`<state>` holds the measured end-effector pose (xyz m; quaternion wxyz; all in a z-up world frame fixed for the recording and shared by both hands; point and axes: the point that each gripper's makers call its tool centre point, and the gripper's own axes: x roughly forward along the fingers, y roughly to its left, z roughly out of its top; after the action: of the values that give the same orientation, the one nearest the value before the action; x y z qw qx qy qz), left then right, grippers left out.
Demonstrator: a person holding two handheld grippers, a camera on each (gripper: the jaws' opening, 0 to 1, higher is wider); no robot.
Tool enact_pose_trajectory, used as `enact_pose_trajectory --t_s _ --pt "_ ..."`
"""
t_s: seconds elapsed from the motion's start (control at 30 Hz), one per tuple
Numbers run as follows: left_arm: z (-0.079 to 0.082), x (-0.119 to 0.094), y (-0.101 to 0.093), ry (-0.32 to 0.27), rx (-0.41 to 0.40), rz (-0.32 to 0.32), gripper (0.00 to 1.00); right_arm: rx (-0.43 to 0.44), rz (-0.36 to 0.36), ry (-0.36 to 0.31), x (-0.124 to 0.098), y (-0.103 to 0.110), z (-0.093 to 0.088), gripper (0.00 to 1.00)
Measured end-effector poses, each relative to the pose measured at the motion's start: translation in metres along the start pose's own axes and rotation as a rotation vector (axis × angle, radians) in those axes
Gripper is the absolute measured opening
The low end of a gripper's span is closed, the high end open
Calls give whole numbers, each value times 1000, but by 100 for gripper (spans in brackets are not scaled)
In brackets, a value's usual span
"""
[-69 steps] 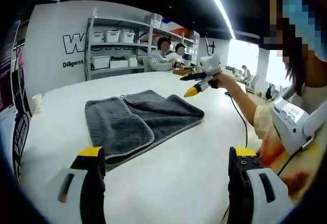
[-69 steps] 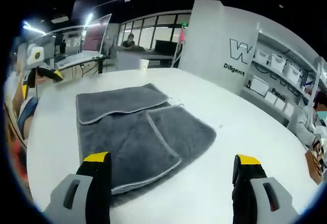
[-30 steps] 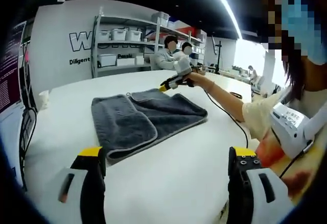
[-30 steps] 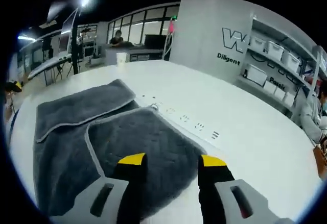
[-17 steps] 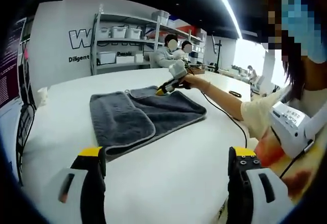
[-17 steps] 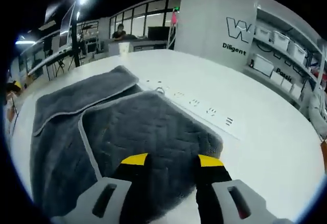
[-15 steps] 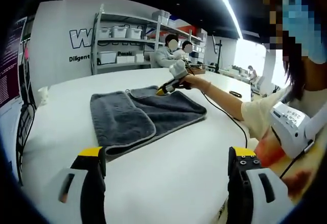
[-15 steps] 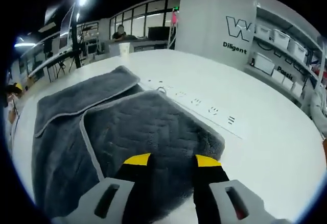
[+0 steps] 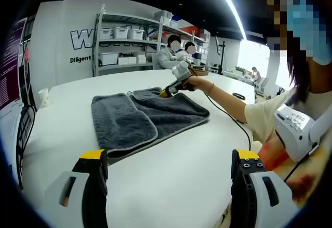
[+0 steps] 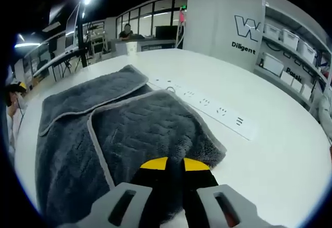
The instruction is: Open the folded towel by lifting each exposed corner and separating the folded layers until the towel lies flat within the target outline without major curled edges
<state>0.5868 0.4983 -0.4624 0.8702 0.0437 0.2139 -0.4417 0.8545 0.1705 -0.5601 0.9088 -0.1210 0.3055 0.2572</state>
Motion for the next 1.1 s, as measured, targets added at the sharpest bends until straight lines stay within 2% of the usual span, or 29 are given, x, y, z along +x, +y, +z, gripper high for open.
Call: enact_pose_trajectory --t_s 0.4,1.1 --pt "1 0 -2 -2 2 -5 98 18 -3 6 -7 -16 -6 2" --pt "-1 3 -8 5 -2 -18 98 49 -75 2 -24 -57 -22 2"
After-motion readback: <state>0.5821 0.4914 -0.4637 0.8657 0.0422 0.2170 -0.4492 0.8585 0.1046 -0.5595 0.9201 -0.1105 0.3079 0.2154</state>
